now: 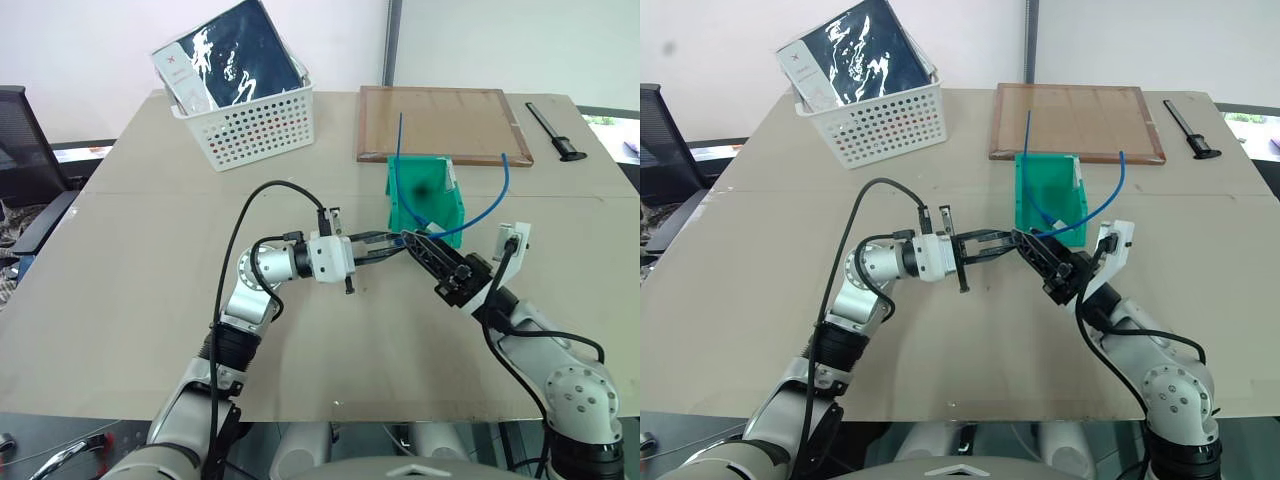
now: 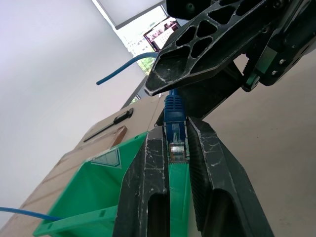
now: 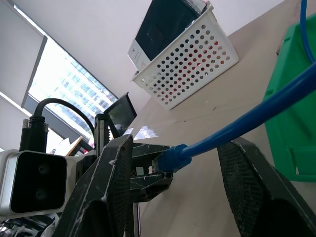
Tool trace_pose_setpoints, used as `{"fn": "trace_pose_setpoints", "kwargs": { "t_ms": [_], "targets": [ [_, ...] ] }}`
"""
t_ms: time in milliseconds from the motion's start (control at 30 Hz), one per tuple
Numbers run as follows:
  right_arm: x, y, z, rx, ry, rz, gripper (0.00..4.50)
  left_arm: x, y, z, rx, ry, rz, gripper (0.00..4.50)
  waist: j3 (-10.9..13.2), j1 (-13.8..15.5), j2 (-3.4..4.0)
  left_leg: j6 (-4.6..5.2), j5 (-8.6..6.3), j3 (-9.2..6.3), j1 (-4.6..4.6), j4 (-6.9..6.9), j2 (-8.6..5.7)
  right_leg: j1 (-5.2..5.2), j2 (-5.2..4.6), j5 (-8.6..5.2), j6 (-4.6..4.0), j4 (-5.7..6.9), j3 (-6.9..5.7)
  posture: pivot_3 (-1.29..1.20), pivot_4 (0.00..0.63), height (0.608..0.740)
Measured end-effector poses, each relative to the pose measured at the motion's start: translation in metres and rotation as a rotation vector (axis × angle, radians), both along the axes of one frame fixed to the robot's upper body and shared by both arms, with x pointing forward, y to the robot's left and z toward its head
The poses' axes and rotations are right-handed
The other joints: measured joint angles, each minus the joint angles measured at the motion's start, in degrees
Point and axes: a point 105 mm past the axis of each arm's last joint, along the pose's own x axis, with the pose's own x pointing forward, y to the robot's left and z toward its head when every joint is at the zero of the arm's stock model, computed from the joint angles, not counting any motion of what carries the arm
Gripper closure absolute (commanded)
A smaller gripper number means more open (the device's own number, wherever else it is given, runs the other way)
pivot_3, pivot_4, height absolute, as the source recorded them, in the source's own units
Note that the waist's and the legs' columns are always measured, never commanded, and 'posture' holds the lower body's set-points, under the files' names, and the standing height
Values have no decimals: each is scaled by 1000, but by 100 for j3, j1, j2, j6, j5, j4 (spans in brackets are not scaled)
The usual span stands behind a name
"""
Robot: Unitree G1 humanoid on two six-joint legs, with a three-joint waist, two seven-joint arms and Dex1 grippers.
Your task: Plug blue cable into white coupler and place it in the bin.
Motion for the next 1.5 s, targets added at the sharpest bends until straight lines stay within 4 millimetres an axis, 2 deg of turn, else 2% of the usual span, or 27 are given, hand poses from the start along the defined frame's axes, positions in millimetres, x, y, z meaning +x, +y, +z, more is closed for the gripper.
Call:
{"fn": "trace_pose_setpoints", "kwargs": {
  "t_ms": [300, 333, 400, 500, 533, 733, 800, 833, 933, 967, 1067, 1100, 1233, 1300, 1367, 1500],
  "targets": [
    [-1, 2, -1, -7, 0, 8, 1986, -1, 0, 1, -5, 9, -2, 4497, 0, 1, 0, 0, 0, 0, 0, 0, 0, 0, 0, 0, 0, 0, 0, 0, 150, 738],
    [-1, 2, -1, -8, 0, 9, 2403, -1, 0, 0, -4, 12, -1, 4497, 0, 1, 0, 0, 0, 0, 0, 0, 0, 0, 0, 0, 0, 0, 0, 0, 150, 738],
    [-1, 2, -1, -9, 0, 11, 2671, -1, 0, 0, -4, 15, -1, 4497, 0, 1, 0, 0, 0, 0, 0, 0, 0, 0, 0, 0, 0, 0, 0, 0, 150, 738],
    [-1, 1, -1, -16, 1, 10, 4308, -2, 0, -1, -3, 15, -2, 4497, 0, 1, 0, 0, 0, 0, 0, 0, 0, 0, 0, 0, 0, 0, 0, 0, 150, 738],
    [-1, 2, -1, -16, -2, 16, 4473, -2, 1, -1, -1, 17, -1, 4497, 0, 1, 0, 0, 0, 0, 0, 0, 0, 0, 0, 0, 0, 0, 0, 0, 150, 738],
    [-2, 1, -1, -26, -5, 24, 4473, -3, 1, -2, 0, 23, -3, 4497, 0, 1, 0, 0, 0, 0, 0, 0, 0, 0, 0, 0, 0, 0, 0, 0, 150, 738],
    [-3, 2, -1, -29, -6, 32, 4500, -4, 2, -2, -7, 65, -13, 3478, 0, -1, 0, 0, 0, -1, 0, 0, 1, 0, 0, 0, 0, 0, 0, 0, 150, 738],
    [-3, 2, -1, -26, -6, 34, 4500, -4, 2, -2, -12, 94, -13, 3335, 0, -2, 0, 0, 0, -2, 0, 0, 2, 0, 0, 0, 0, 0, 0, 0, 150, 738],
    [-3, 1, -1, -30, -6, 38, 4500, 0, 7, -2, -31, 162, 20, 1876, 0, -3, 0, 0, 0, -1, 0, -1, 3, 0, 0, 0, 0, 0, 0, 0, 150, 738],
    [-3, 1, 0, -29, -8, 41, 4500, 6, 13, 2, -66, 209, 67, 1520, 1, -3, 1, 0, 0, -2, 0, 0, 4, 0, 0, -1, 1, 0, 0, 0, 150, 738],
    [-2, 0, 3, -32, -23, 41, 4500, 15, 32, 2, -116, 315, 172, 81, 1, -30, 1, 0, 0, 0, 2, -4, 10, 0, 1, -1, 1, 0, 1, 0, 150, 738],
    [-2, -1, 3, -36, -22, 43, 4500, 19, 41, 1, -137, 349, 216, 23, 1, -32, 1, 0, 0, -1, 2, -4, 17, -1, 2, -1, 1, 0, 0, 0, 150, 738],
    [-3, -3, 0, -42, -17, 52, 4500, 29, 105, -10, -195, 468, 490, 23, 2, -58, 4, 0, 0, -1, 2, -12, 26, -7, 8, -1, -1, 0, 0, 0, 150, 738],
    [-2, -6, -4, -40, -5, 54, 4500, 26, 137, -19, -205, 507, 625, 23, 3, -52, 4, 0, 0, 0, 0, -13, 26, -9, 7, -1, -1, -1, 1, 0, 150, 738],
    [-1, -7, -6, -37, 1, 54, 4500, 20, 160, -25, -200, 527, 709, 23, 3, -33, 4, 0, 0, 2, 0, -12, 26, -9, 5, -1, -1, -2, 1, 0, 150, 738],
    [-2, -5, -6, -32, -4, 69, 4500, 5, 184, -37, -164, 574, 770, 23, 3, 7, 5, 0, 0, 3, 0, -13, 25, -9, 1, -2, -2, -2, 1, 0, 150, 738]
  ]
}}
